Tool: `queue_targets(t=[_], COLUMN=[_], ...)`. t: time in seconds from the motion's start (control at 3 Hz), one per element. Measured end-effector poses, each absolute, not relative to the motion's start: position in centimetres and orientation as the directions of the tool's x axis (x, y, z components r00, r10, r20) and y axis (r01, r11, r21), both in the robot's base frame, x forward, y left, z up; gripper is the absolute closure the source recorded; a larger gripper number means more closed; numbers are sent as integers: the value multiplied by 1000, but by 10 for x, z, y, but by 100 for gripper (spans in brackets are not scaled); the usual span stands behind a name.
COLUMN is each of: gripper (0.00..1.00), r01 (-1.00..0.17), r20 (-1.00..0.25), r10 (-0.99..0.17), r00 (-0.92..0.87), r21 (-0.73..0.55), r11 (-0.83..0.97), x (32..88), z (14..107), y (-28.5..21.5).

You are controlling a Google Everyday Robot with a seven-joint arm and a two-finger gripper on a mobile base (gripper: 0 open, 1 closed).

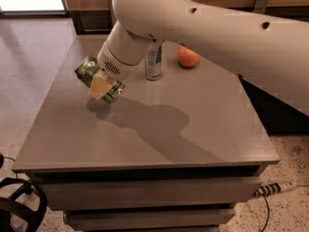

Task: Knock green can over

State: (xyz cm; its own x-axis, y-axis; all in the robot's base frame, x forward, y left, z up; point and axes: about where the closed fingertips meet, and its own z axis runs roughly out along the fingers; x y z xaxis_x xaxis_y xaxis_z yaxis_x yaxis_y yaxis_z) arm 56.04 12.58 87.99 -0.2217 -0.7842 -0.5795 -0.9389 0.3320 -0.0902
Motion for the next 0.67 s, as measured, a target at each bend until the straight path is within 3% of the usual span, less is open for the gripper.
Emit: queue_targets(t=[0.67], gripper=[100], r01=[-963], r20=[-381], r10=[-899], r00=[-216], r21=[-68], r11=[260], x=[557], z=[847], y=[139])
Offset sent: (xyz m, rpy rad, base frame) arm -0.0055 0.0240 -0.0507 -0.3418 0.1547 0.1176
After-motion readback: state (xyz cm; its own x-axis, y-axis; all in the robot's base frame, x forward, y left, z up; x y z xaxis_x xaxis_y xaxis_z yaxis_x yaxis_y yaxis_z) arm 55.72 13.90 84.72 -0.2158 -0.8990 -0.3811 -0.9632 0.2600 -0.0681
